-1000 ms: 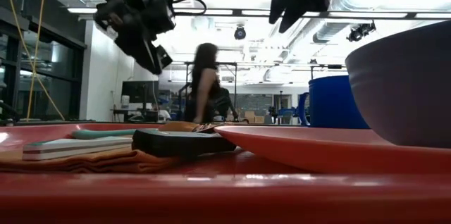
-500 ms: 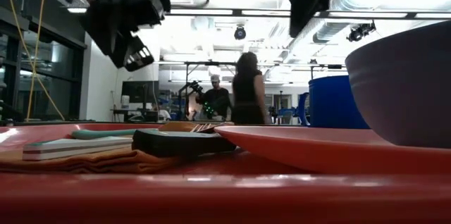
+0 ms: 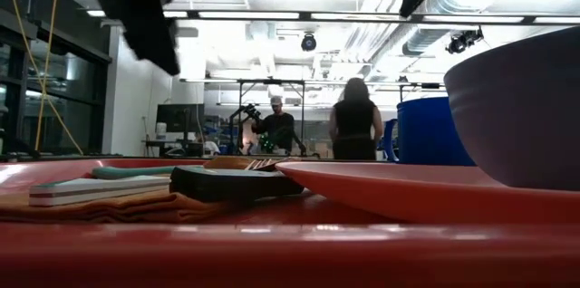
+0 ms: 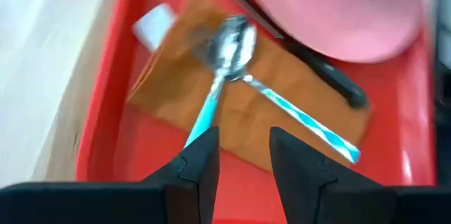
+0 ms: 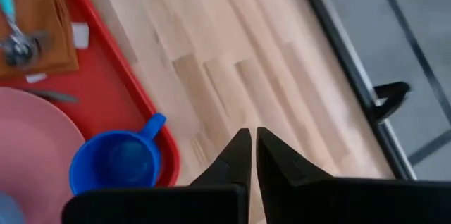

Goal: Set up tray
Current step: Adjust the blue spoon on the orange napkin

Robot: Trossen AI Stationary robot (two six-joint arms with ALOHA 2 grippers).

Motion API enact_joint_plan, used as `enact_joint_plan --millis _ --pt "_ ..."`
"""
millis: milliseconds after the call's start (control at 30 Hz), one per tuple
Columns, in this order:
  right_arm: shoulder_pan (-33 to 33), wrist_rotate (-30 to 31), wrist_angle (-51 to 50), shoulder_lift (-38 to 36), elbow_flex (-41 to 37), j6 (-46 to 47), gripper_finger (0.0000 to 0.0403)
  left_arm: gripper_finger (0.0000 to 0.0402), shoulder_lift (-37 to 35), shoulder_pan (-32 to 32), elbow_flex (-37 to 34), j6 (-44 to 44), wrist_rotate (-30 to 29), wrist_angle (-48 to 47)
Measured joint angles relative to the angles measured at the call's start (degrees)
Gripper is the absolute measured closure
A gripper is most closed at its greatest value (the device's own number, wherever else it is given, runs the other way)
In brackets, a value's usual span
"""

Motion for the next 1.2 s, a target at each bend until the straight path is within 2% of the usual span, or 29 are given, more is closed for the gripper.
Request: enact_joint_plan --millis 133,267,367,533,700,800,1000,1200 --pt "-0.2 0.2 -0.1 -7.0 0.0 0.0 0.0403 0.0245 0.0 -6.6 0.0 -13.4 -9.5 -0.9" --pt "-0.2 0.2 -0.8 -13.0 0.0 0.0 0.0403 0.0245 2.2 -11.0 0.0 -22.1 -13.0 -1.1" --pt "-0.2 0.0 -0.7 -16.3 -0.5 0.0 0.0402 0.0245 4.3 -12.0 0.0 -22.8 -14.1 -0.8" --pt "-0.2 -2.0 -0.4 -20.2 -5.0 0.7 0.0402 0.0245 8.1 -10.7 -0.1 -11.9 -12.5 -1.6" --pt "-0.2 -6.3 1.6 -23.5 -10.9 1.6 0.0402 0.0245 9.7 -8.4 0.0 -0.4 -6.2 -5.8" --pt "-0.2 -9.1 4.1 -25.1 -14.6 2.0 0.0402 0.0245 9.6 -7.5 0.0 5.8 -4.9 -9.5" --pt "-0.2 -13.5 8.9 -27.8 -20.5 2.7 0.0402 0.0245 9.6 -5.3 0.0 16.5 -8.1 -12.0" --pt "-0.2 -13.5 9.3 -28.8 -21.5 3.5 0.0403 0.0245 9.6 -2.1 0.0 22.2 -7.4 -11.1"
